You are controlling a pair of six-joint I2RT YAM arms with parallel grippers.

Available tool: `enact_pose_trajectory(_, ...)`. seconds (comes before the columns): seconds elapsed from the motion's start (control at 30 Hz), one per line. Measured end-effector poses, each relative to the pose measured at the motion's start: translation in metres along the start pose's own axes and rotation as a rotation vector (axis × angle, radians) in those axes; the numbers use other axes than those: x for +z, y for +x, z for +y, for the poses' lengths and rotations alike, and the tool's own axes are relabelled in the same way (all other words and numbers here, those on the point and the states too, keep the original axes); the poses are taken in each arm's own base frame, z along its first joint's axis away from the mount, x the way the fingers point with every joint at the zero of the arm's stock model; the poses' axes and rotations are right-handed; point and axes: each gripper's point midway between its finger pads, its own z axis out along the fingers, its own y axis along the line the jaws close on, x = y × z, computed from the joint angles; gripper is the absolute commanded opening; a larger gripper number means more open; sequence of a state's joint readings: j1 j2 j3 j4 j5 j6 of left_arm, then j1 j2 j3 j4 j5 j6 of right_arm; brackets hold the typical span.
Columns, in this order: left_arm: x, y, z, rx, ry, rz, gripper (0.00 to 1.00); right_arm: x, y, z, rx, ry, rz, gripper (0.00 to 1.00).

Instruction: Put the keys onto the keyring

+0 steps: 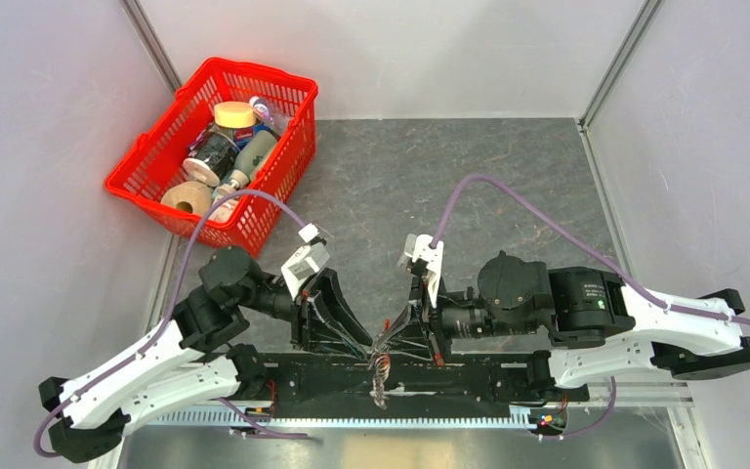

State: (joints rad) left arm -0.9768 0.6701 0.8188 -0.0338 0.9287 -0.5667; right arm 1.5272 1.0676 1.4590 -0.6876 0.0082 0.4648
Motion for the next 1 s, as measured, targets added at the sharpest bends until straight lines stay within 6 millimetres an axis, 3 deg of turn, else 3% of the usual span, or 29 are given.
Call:
enact_pose_trajectory(0.87,0.0022,0.0016,0.0076,-0.012,-0.022,0.005,0.30,0.0034,0.0003,0.0005,-0.006,-0.007,-0.005,0.00)
enact_pose_trajectory(1.0,0.0030,0.0019,0.0090,-0.016,-0.023,0.007,0.22,0.0046,0.0011,-0.0001,-0.006,-0.007,-0.006,0.00)
